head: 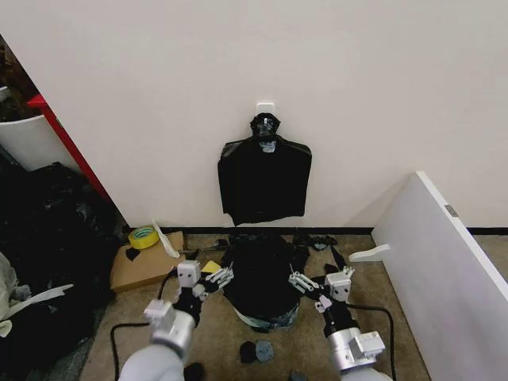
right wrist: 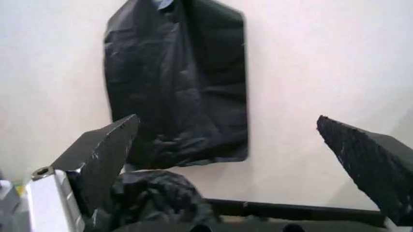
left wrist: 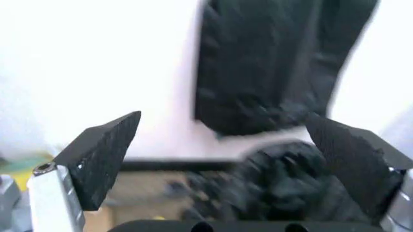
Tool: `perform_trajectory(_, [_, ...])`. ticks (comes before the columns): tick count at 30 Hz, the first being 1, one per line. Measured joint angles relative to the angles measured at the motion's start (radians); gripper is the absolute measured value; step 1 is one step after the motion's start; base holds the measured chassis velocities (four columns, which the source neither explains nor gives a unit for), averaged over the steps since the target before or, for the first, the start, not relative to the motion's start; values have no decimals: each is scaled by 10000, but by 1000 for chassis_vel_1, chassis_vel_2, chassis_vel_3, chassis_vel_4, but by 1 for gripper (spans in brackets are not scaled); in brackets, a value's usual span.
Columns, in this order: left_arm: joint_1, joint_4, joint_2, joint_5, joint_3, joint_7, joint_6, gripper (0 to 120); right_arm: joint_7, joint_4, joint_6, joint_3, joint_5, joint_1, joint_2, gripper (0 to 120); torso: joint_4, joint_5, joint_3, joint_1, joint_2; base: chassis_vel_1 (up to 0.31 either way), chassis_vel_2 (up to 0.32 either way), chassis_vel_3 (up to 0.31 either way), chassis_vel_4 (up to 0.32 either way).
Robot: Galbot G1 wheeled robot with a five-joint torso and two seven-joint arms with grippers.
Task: Place the garbage bag over the trash bin.
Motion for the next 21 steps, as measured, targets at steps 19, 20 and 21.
perform_trajectory(19, [2953,-354,-1683,3782,-1029,-197,-3994,100,-962,-232,3577,1305,-254,-1743,954,100,-1,-1,1,0,0,0,0,0,0])
perform_trajectory(20, [3061,-379,-1687,3805,-1009,-209,-3994,100,-998,-210,3578,1361,-305,-1753,959,100,-1,0,1,0,1,0,0,0,0])
perform_trajectory(21, [3154,-398,-1688,3828,-983,-213,-4001,100,-1014,-167,3576,1406,-342,-1754,960,100,-1,0,1,0,1,0,0,0,0])
